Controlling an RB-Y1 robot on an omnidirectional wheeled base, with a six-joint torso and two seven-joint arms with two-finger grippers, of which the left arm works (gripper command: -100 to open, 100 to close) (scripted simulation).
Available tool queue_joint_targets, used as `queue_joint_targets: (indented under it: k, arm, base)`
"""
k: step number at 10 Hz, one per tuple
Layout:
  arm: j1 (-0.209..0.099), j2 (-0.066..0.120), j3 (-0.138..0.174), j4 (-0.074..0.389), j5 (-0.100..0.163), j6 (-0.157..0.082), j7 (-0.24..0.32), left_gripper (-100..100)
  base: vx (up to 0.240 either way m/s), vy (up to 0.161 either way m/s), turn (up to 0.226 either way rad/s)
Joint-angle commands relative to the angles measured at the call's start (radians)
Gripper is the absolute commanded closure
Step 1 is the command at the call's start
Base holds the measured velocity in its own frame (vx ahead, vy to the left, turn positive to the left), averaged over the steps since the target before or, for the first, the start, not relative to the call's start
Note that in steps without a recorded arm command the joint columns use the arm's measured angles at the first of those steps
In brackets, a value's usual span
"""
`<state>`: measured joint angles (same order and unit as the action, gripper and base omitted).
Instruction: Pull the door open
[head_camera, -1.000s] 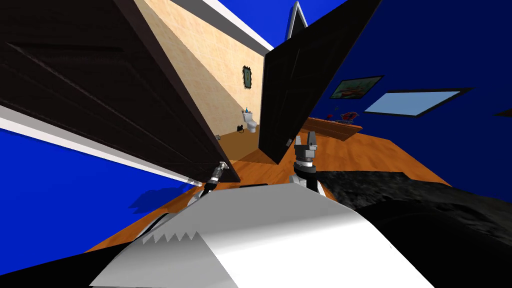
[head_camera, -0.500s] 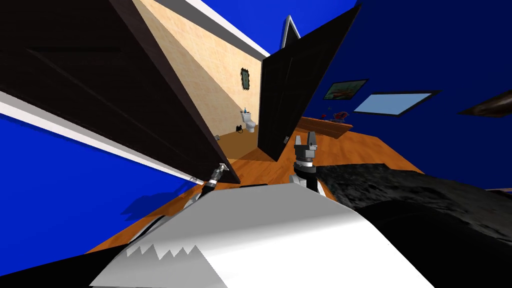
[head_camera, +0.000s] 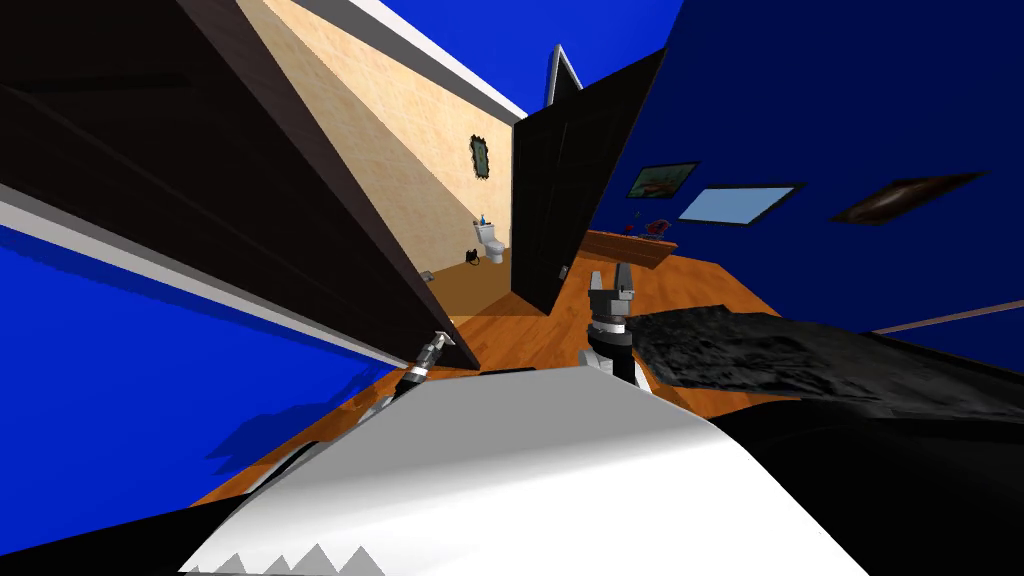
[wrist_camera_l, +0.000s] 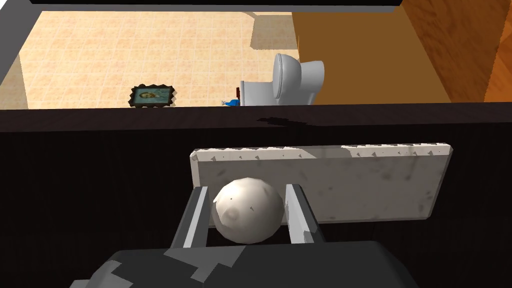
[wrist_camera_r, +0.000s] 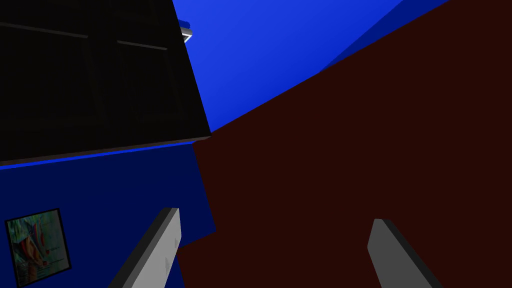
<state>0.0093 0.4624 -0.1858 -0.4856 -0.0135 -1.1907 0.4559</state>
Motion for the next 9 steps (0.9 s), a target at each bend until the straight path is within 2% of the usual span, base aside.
queue_joint_targets:
  k: [1, 2, 3, 4, 6, 9]
  arm:
    - [0.026, 0.011, -0.003, -0.031, 0.000, -0.001, 0.006, 100]
    - [0.041, 0.022, -0.009, -0.031, 0.000, -0.023, 0.013, 100]
    - [0.048, 0.028, -0.012, -0.031, -0.001, -0.034, 0.017, 100]
    - [0.048, 0.020, -0.012, -0.043, -0.002, -0.017, 0.011, 100]
    - [0.054, 0.025, -0.018, -0.033, -0.002, -0.035, 0.015, 100]
    - [0.057, 0.034, -0.022, -0.012, 0.001, -0.065, 0.020, 100]
  base:
    - [-0.140, 0.074, -0.064]
    - [-0.145, 0.086, -0.116]
    - [-0.153, 0.089, -0.130]
    - [-0.064, 0.033, -0.027]
    - [-0.161, 0.054, -0.173]
    - [-0.213, 0.105, -0.177]
